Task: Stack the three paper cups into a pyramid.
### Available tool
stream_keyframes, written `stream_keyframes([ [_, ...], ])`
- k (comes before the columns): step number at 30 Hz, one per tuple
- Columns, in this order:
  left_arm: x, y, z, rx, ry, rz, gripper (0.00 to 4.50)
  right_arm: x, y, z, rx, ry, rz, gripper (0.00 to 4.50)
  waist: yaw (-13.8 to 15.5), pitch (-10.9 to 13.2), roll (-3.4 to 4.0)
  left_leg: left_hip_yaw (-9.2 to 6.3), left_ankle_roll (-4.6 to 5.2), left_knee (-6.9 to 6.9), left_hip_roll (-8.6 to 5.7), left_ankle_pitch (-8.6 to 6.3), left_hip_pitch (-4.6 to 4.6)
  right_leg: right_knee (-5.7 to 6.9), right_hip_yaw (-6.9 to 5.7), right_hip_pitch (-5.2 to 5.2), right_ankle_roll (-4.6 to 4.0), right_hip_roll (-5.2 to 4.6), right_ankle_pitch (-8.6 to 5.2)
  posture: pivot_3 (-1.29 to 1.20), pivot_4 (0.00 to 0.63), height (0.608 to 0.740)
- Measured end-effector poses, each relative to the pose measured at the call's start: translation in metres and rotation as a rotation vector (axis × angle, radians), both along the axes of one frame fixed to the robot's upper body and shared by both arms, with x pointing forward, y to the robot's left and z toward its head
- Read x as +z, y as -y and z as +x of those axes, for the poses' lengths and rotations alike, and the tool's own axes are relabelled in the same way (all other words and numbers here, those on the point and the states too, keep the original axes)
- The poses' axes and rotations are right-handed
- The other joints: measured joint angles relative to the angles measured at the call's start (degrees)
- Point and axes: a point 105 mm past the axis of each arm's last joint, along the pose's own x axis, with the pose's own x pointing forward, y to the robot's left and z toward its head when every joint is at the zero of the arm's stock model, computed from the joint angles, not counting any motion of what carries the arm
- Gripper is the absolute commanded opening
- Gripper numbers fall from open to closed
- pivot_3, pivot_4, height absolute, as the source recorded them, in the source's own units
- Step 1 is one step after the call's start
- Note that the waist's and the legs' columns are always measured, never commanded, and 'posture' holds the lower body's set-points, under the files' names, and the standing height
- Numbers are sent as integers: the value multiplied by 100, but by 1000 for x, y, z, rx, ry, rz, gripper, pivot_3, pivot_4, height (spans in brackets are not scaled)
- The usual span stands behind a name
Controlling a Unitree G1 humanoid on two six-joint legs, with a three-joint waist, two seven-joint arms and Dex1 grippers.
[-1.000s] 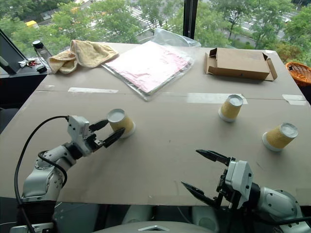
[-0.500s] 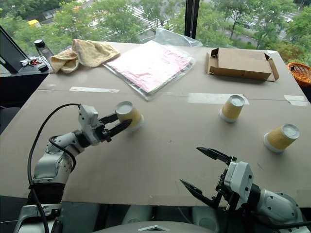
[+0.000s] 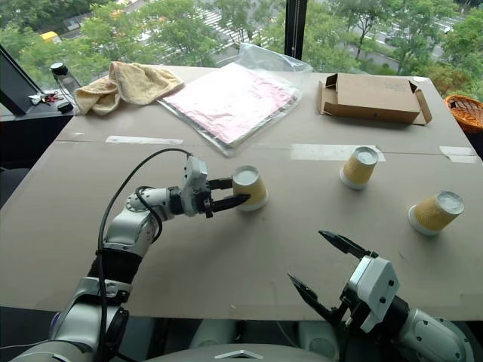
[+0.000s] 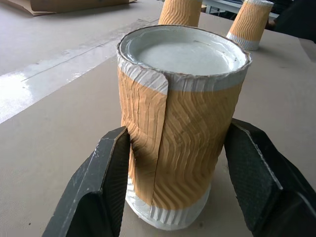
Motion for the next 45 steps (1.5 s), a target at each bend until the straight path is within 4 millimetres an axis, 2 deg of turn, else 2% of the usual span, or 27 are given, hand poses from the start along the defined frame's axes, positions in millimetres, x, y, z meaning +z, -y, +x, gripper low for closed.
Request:
stream_keyframes([
  [3,-1,0,2,-5,18,10,2524,1,0,-1,-19,5,0,4500,1,0,0,1,0,0,0,0,0,0,1,1,0,-1,0,0,150,740],
  [4,-1,1,1,-15,13,1,3326,2,0,-1,-31,6,2,4500,2,0,1,0,0,0,0,0,0,0,1,1,-1,-1,0,0,150,740],
  [5,-1,1,0,-18,11,-2,3614,3,0,-1,-37,7,3,4500,3,0,1,0,0,0,0,0,0,0,1,1,-1,-1,1,0,150,740],
  [6,-2,2,-1,-22,6,-5,4178,3,1,0,-50,6,6,4500,3,0,1,0,0,0,0,0,0,0,1,1,-1,-1,0,0,150,740],
  [7,-5,2,-2,-26,-2,-8,4477,2,2,2,-66,3,10,4500,1,0,1,0,0,0,0,0,0,0,1,1,-1,-1,1,0,150,740],
  [10,-1,3,-5,-22,-8,-37,4477,6,8,9,-155,25,38,4500,1,2,2,-2,0,0,1,0,-2,0,0,0,-3,-1,1,0,150,740],
  [15,23,-6,-19,-20,-21,-147,4477,21,42,37,-406,112,36,4500,-13,5,7,-1,0,0,4,0,-1,1,1,-2,-11,-1,6,0,150,740],
  [16,27,-10,-25,-21,-33,-160,4477,25,54,45,-479,139,16,4500,-16,5,8,-1,0,-1,4,0,-1,1,0,-2,-11,-1,6,0,150,740],
  [18,38,-18,-36,-25,-53,-185,4477,28,97,65,-698,165,-44,4500,5,12,18,0,0,-1,2,0,-2,0,0,-2,-12,-3,7,0,150,740],
  [19,38,-18,-37,-26,-52,-185,4477,28,98,65,-702,164,-45,4500,8,12,18,-1,0,-1,2,0,-2,0,0,-2,-12,-3,7,0,150,740],
  [20,44,-20,-41,-33,-55,-195,4477,28,110,71,-763,161,-58,4500,25,15,21,-4,0,-1,2,0,-3,1,-3,-2,-13,-3,6,0,150,740],
  [24,75,-5,-74,-201,-35,-189,4477,31,174,93,-1044,135,-89,4500,25,21,28,2,0,-2,-4,0,-7,-5,3,-3,-14,-9,7,0,150,740],
  [25,79,-1,-79,-230,-38,-195,4477,29,181,95,-1078,119,-86,4500,23,22,33,1,0,-5,-4,0,-6,-4,2,-3,-14,-8,7,0,150,740],
  [31,86,16,-101,-343,-56,-172,4477,8,207,99,-1190,-40,-66,4500,-16,29,47,3,1,-17,-4,0,-4,-4,6,-5,-13,-4,6,0,150,740],
  [39,84,20,-100,-334,-58,-174,4477,-8,215,98,-1251,-163,30,4500,-14,30,48,4,1,-16,-4,1,-4,-10,7,-5,-12,-3,6,0,150,740],
  [42,84,22,-100,-328,-56,-174,4500,-14,217,95,-1264,-192,58,3640,-22,31,49,4,1,-17,-4,0,-6,-13,8,-6,-12,-2,6,0,150,740],
  [43,86,23,-102,-335,-49,-173,4500,-15,218,95,-1266,-197,66,3191,-23,31,50,4,1,-18,-4,0,-6,-13,8,-6,-12,-3,6,0,150,740],
  [44,86,23,-102,-336,-48,-173,4500,-15,218,95,-1266,-198,66,3191,-23,31,50,4,1,-18,-4,0,-6,-13,8,-6,-12,-3,6,0,150,740],
  [45,87,24,-104,-346,-44,-177,4500,-15,218,95,-1266,-197,69,2464,-24,31,51,5,1,-19,-3,0,-5,-14,8,-6,-11,-3,6,0,150,740],
])
